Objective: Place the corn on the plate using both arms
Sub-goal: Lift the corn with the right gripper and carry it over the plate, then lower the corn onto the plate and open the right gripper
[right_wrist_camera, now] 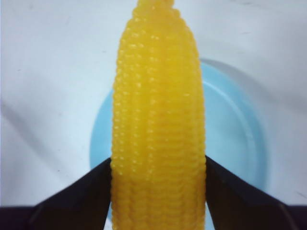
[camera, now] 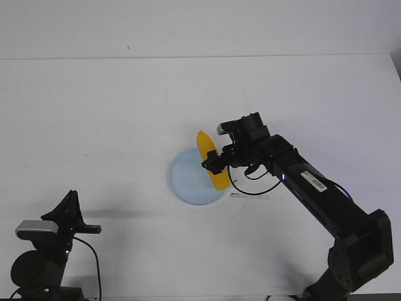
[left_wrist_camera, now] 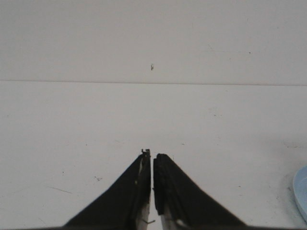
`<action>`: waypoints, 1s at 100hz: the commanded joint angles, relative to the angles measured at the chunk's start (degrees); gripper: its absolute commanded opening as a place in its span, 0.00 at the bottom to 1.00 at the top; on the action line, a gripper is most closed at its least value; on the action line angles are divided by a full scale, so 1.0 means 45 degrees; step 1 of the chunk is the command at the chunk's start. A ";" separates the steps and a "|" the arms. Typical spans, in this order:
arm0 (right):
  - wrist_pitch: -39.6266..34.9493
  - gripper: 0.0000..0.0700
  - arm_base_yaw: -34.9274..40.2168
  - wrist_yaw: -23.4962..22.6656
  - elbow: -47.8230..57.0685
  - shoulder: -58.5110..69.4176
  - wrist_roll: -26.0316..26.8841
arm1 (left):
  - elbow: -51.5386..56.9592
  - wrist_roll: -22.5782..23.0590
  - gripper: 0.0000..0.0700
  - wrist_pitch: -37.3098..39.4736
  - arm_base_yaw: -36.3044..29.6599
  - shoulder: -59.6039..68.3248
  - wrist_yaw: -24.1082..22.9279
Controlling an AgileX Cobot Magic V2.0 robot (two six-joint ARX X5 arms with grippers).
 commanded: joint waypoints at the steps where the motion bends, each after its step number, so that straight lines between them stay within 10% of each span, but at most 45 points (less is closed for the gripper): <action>1: 0.0068 0.49 0.0238 -0.0029 0.0175 0.0578 0.0233 | 0.0219 0.0073 0.00 0.0165 -0.0015 0.0024 -0.0034; 58: 0.0155 0.50 0.1214 0.0058 0.0175 0.2341 0.0423 | 0.0219 0.0073 0.00 0.0160 -0.0015 0.0024 -0.0034; 100: 0.0151 0.70 0.1137 0.0063 0.0612 0.2234 0.0418 | 0.0219 0.0073 0.00 0.0155 -0.0015 0.0024 -0.0034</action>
